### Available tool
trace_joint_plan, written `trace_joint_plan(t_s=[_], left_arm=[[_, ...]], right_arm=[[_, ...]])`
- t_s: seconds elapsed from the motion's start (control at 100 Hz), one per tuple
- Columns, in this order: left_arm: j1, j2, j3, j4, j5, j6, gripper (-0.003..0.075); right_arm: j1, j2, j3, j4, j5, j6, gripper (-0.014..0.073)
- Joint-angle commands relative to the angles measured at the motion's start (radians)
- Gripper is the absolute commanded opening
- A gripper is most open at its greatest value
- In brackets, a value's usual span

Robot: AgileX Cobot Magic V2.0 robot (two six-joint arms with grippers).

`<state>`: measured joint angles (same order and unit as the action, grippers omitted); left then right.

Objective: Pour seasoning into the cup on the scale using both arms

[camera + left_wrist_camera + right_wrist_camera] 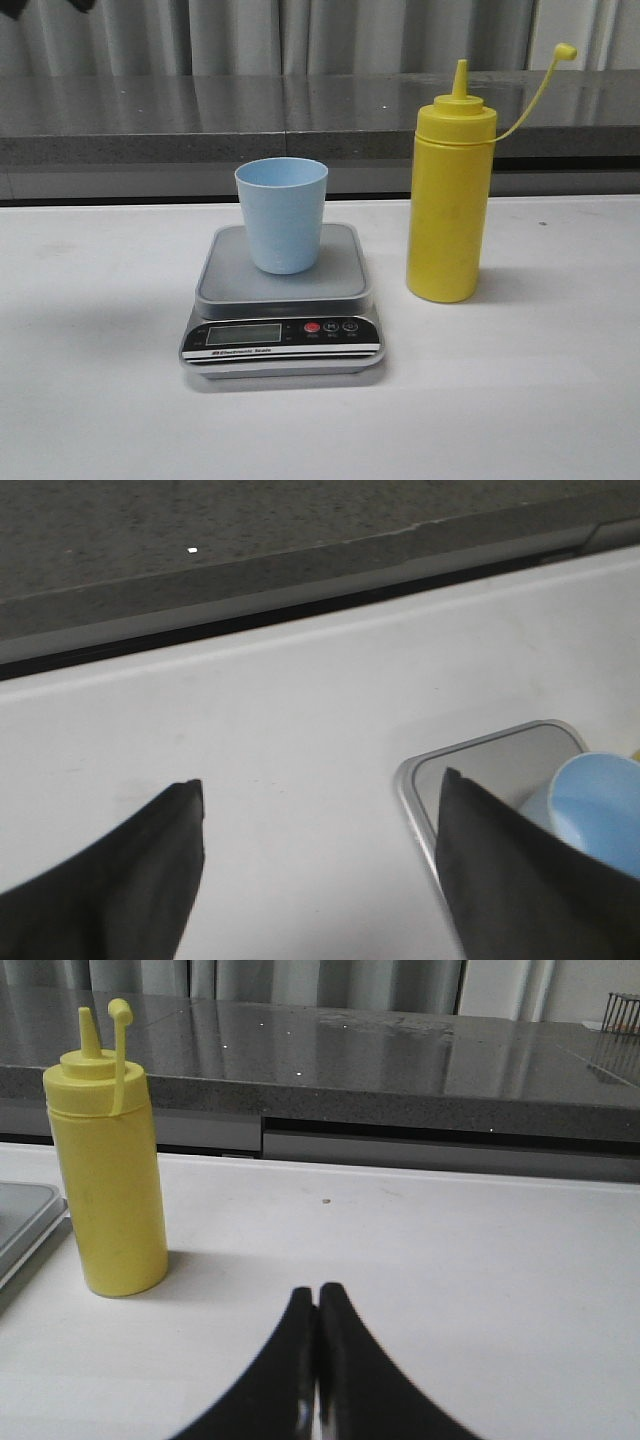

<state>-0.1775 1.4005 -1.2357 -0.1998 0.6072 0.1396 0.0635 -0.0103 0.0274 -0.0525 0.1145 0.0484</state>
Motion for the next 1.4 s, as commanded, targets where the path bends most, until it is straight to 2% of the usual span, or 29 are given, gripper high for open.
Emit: trace_joint_plan(t_s=[0.0,0.16,0.47,0.76,1.05,1.24,1.39], left_arm=[[0.038,-0.134,0.084,-0.012,-0.148,-0.005,0.0474],[0.077,-0.31,0.293,-0.012,-0.268,-0.005,0.0474],[0.076,-0.657,0.647,-0.012,-0.475,-0.005,0.0474],[0.076,-0.922,0.837,-0.012,-0.482,-0.005,0.0474],[0.076,-1.056,0.883,-0.012,-0.454,-0.005,0.047],[0.076,-1.059,0.883,-0.012,-0.454,-0.005,0.036],[0.076,-1.059,0.883,-0.012,-0.456,-0.005,0.0195]], right_arm=[[-0.006,-0.021,-0.021,-0.003,-0.081,-0.006,-0.0068],[-0.006,-0.021,-0.021,-0.003,-0.081,-0.006,-0.0068],[-0.006,-0.021,-0.021,-0.003,-0.081,-0.006,-0.0068],[-0.006,-0.021,-0.021,-0.003,-0.081,-0.006,-0.0068],[-0.006,-0.021,-0.021,-0.003,-0.081,-0.006,-0.0068],[-0.006,-0.021,-0.021,-0.003,-0.081,-0.006,-0.0068],[-0.006,-0.021,-0.021,-0.003,-0.081,-0.006,-0.0068]])
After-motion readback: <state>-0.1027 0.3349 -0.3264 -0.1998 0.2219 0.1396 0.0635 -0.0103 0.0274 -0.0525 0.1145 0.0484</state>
